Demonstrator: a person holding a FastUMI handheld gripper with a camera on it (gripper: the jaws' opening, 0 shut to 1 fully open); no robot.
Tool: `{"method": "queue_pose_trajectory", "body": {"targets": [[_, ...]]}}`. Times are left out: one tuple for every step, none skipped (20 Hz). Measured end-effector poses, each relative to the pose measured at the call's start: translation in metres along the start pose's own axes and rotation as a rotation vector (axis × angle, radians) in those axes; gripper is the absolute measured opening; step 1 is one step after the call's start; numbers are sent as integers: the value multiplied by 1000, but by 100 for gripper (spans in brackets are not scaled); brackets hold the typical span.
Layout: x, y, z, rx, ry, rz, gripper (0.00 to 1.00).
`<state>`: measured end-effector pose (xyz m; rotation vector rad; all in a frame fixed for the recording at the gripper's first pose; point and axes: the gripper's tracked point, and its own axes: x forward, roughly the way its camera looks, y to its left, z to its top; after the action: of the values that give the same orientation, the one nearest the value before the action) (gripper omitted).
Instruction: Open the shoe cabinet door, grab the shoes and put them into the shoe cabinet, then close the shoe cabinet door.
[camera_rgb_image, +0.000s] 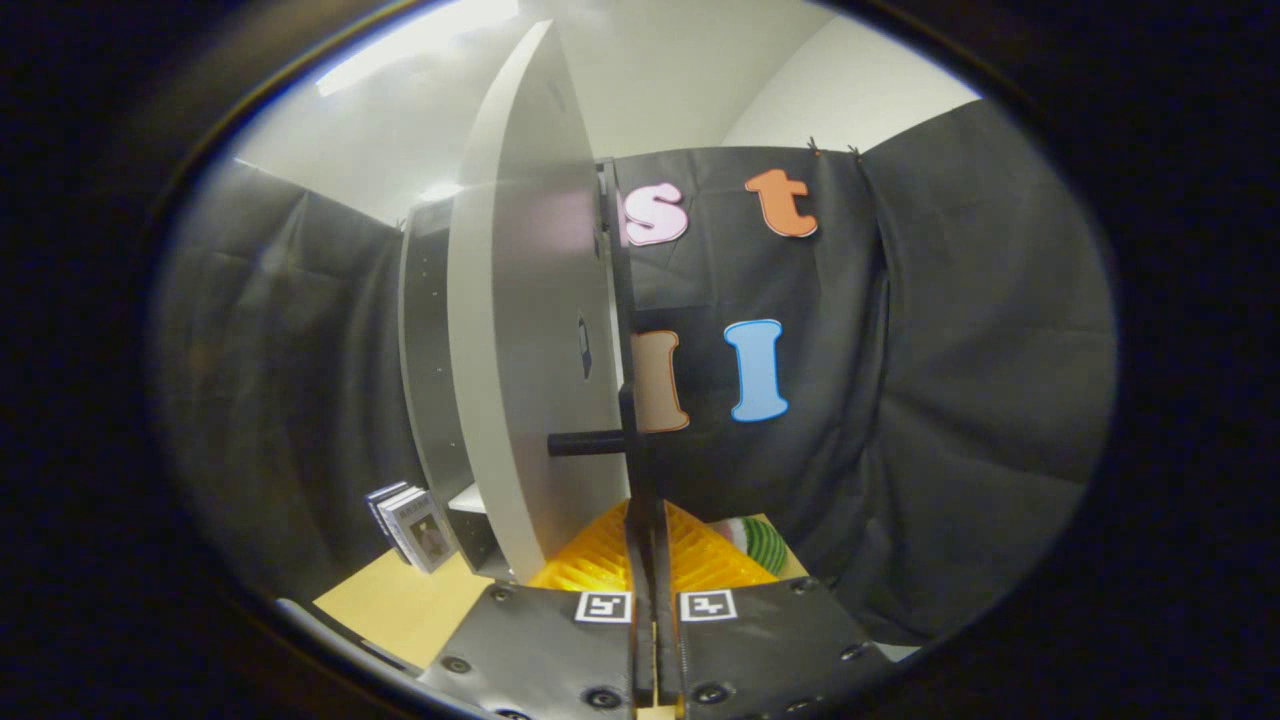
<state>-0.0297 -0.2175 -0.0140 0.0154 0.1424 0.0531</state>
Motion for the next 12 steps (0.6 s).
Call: {"method": "queue_pose_trajectory", "body": {"targets": [[-1, -1, 0, -8, -2, 7, 3], [-3, -2, 2, -17, -4, 11, 4], [-8, -1, 2, -23, -8, 20, 4], [-13, -4, 3, -30, -9, 16, 4], [-18, -5, 3, -32, -11, 18, 4], [-24, -5, 5, -31, -18, 16, 4], [-31, -5, 7, -30, -27, 17, 4], [-38, -2, 9, -33, -34, 16, 5], [-47, -1, 9, -40, -41, 12, 5], [-55, 1, 9, -48, -46, 1, 5], [-65, 3, 8, -60, -52, -11, 5], [-71, 11, 8, -80, -67, -4, 5]]}}
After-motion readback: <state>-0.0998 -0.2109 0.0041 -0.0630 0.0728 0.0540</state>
